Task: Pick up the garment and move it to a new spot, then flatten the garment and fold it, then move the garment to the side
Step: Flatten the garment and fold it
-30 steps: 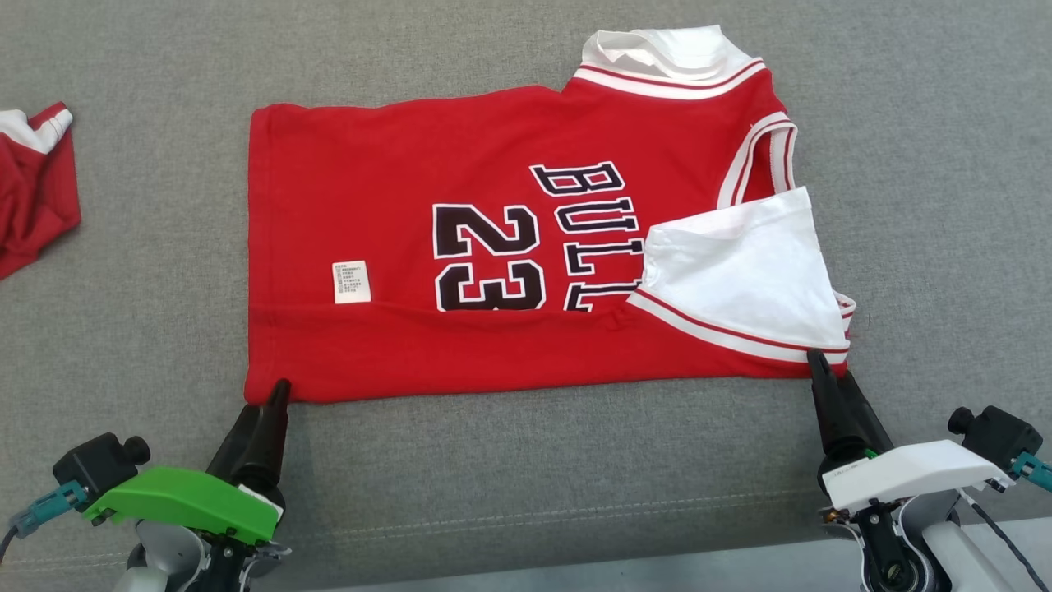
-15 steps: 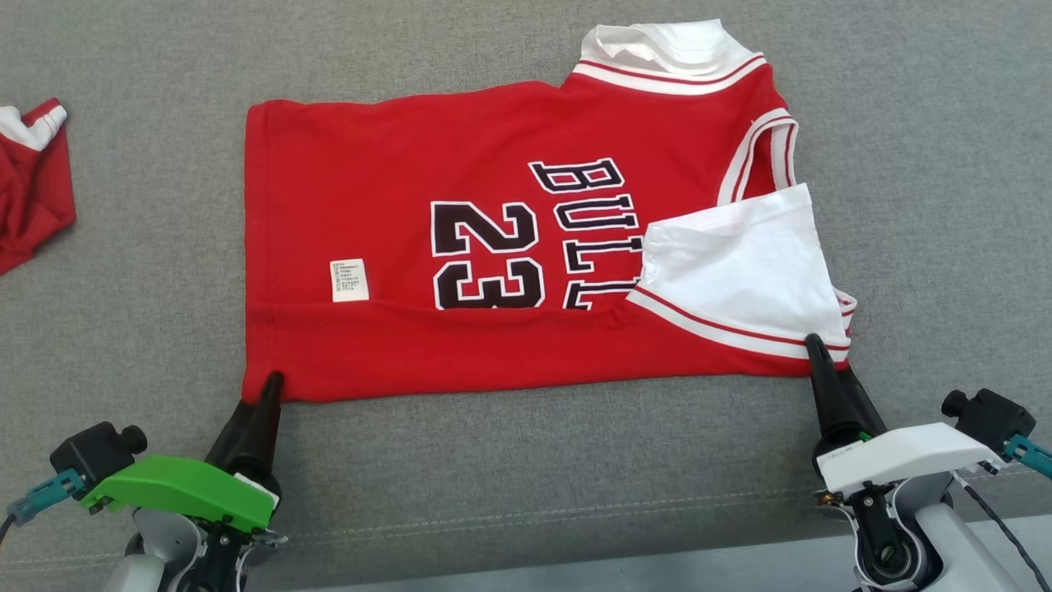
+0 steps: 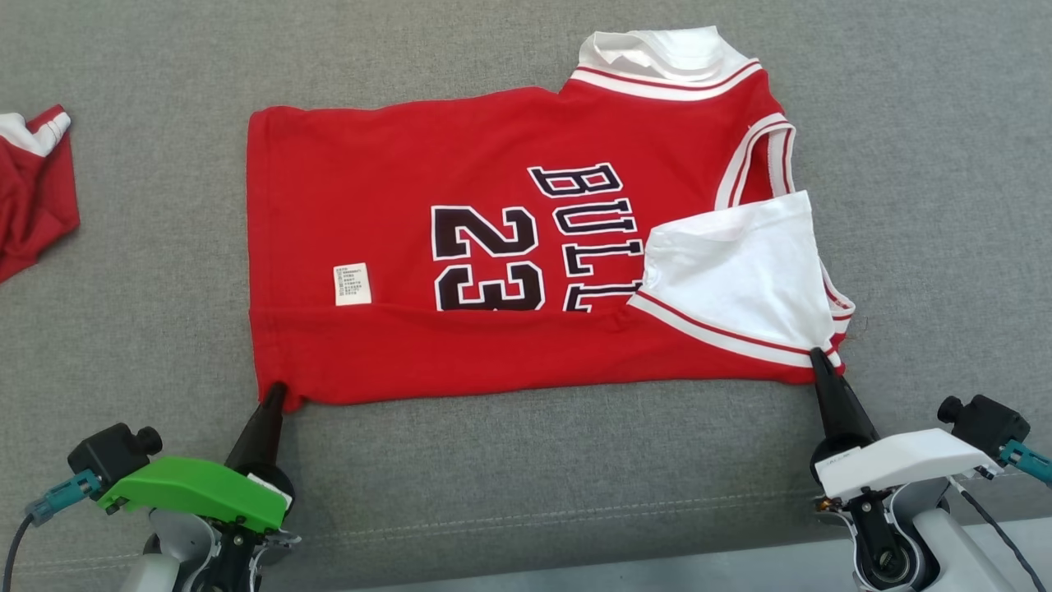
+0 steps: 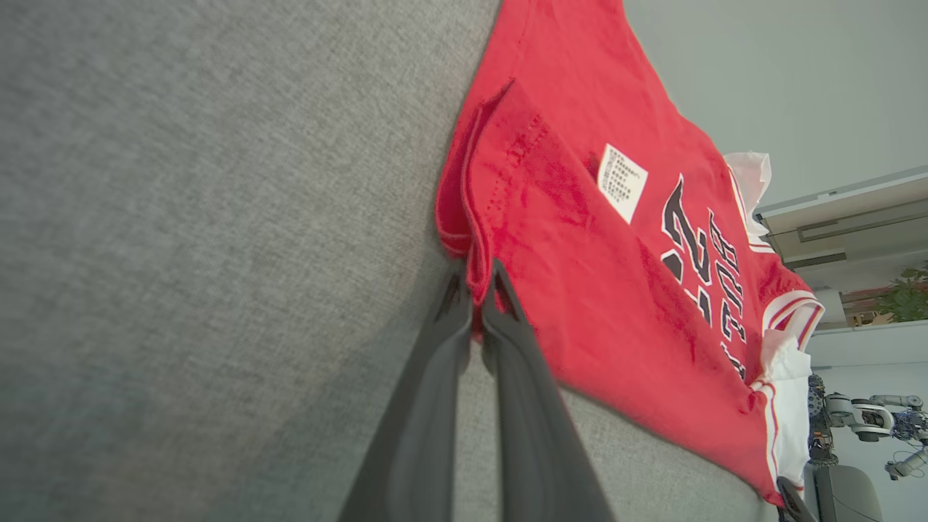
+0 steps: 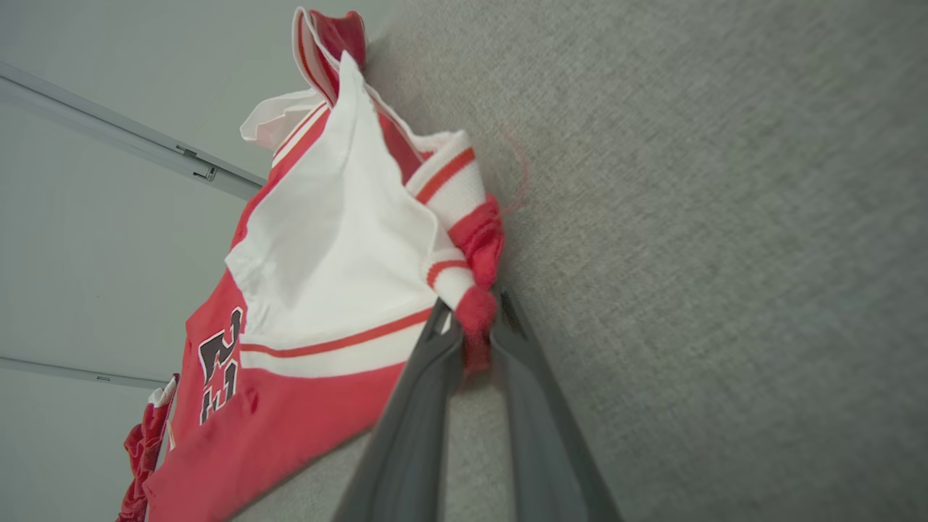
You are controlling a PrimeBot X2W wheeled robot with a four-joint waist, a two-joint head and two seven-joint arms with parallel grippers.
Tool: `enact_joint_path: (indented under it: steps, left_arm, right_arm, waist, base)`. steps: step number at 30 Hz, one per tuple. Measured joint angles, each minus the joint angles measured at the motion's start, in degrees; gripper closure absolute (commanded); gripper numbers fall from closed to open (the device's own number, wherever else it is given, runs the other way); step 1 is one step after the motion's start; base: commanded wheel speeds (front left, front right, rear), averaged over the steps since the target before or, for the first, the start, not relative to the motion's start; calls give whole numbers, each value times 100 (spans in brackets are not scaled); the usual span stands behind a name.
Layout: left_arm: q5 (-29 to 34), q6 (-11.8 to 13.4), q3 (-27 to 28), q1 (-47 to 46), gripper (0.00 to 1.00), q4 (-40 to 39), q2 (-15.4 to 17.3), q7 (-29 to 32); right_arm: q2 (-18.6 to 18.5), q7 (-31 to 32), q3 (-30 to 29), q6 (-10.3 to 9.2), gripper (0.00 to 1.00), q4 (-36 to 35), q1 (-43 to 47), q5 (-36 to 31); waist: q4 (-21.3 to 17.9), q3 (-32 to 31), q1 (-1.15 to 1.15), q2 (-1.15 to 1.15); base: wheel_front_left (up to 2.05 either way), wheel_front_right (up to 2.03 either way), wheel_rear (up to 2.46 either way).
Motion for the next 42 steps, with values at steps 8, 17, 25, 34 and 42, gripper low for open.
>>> enact_joint_path:
  steps: [8, 17, 25, 34, 42]
  left_arm:
    - [-51, -52, -36, 24, 100, 30, -74, -89]
    - [-85, -100, 11, 541, 100, -56, -73, -253]
    - [-85, -101, -29, 961, 100, -202, -75, -271]
    - [-84, -101, -5, 1078, 100, -370, -56, -339]
    - [-80, -91, -10, 1096, 71, -444, 16, -328]
  right_arm:
    - [-31, -2, -188, 81, 100, -30, 85, 97]
    - [-55, -9, -374, 131, 100, -263, 714, 259]
    - [-53, -9, -503, 137, 100, -432, 1151, 392]
    - [-21, -24, -499, 137, 100, -615, 1323, 391]
    - [2, -25, -513, 136, 0, -737, 1345, 369]
  waist:
    - [36, -194, 0, 0]
    - [131, -381, 0, 0]
    - [155, -405, 0, 0]
    - [125, -311, 0, 0]
    - [72, -228, 0, 0]
  base:
    - [0, 0, 0]
    - [0, 0, 0]
    - [0, 0, 0]
    - [0, 0, 0]
    - [0, 0, 0]
